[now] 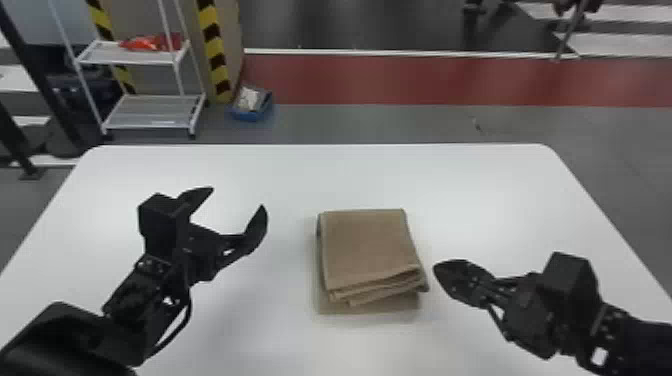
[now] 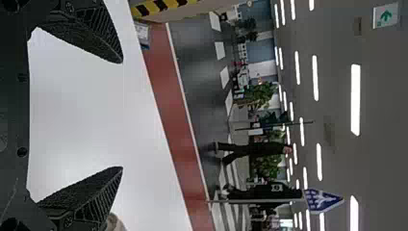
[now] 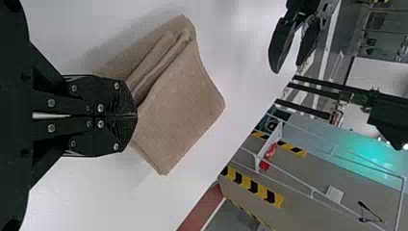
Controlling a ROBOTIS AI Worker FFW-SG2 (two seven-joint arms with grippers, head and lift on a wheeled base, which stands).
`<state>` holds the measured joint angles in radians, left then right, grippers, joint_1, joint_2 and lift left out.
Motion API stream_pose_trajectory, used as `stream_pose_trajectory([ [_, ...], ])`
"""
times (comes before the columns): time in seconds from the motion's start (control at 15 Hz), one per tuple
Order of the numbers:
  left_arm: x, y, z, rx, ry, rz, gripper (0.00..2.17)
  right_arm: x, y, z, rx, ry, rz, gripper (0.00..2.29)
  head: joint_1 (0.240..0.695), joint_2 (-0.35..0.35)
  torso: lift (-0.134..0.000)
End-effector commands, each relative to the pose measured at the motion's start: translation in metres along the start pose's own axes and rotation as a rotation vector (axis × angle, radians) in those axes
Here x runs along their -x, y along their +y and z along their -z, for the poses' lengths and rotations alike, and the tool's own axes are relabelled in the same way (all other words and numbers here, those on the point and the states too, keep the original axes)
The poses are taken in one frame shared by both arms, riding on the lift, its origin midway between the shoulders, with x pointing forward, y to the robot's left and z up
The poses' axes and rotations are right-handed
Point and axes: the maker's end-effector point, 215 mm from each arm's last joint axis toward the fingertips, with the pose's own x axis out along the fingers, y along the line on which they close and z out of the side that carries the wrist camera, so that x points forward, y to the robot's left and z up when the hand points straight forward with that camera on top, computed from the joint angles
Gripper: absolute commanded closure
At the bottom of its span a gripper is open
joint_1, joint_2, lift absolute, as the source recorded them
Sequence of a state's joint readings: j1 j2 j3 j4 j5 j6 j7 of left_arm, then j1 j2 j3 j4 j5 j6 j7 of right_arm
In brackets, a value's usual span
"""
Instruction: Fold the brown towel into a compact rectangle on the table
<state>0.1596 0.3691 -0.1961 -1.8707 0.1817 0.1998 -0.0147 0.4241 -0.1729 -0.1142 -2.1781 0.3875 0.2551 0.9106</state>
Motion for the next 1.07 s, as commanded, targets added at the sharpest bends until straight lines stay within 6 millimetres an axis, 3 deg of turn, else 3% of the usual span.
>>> stream_pose_trajectory([
  [0.0, 0.029, 0.021, -0.041, 0.031, -0.075, -0.033, 0.1, 0.002, -0.027, -0.026, -0.044, -0.084, 0.046, 1.84, 0.695, 0.011, -0.123],
  [0.13, 0.052, 0.019, -0.075, 0.058, -0.131, -0.034, 0.1, -0.001, -0.053, -0.05, -0.075, -0.15, 0.103, 1.72, 0.695, 0.027, -0.123],
  [0.27, 0.069, 0.009, -0.09, 0.067, -0.155, -0.035, 0.1, -0.002, -0.074, -0.068, -0.136, -0.216, 0.159, 1.51, 0.695, 0.029, -0.123],
  [0.53, 0.082, 0.002, -0.079, 0.042, -0.143, -0.102, 0.09, 0.0, -0.094, -0.072, -0.277, -0.321, 0.246, 0.66, 0.695, 0.016, -0.123],
  [0.8, 0.095, -0.004, -0.065, -0.011, -0.132, -0.161, 0.09, 0.023, -0.103, -0.056, -0.403, -0.416, 0.365, 0.59, 0.695, -0.009, -0.123],
  [0.87, 0.096, -0.003, -0.06, -0.003, -0.122, -0.168, 0.09, 0.025, -0.097, -0.05, -0.412, -0.414, 0.387, 0.35, 0.695, -0.018, -0.123],
  [1.0, 0.097, 0.005, -0.043, 0.002, -0.092, -0.192, 0.1, 0.028, -0.087, -0.044, -0.426, -0.43, 0.427, 0.13, 0.695, -0.032, -0.123],
])
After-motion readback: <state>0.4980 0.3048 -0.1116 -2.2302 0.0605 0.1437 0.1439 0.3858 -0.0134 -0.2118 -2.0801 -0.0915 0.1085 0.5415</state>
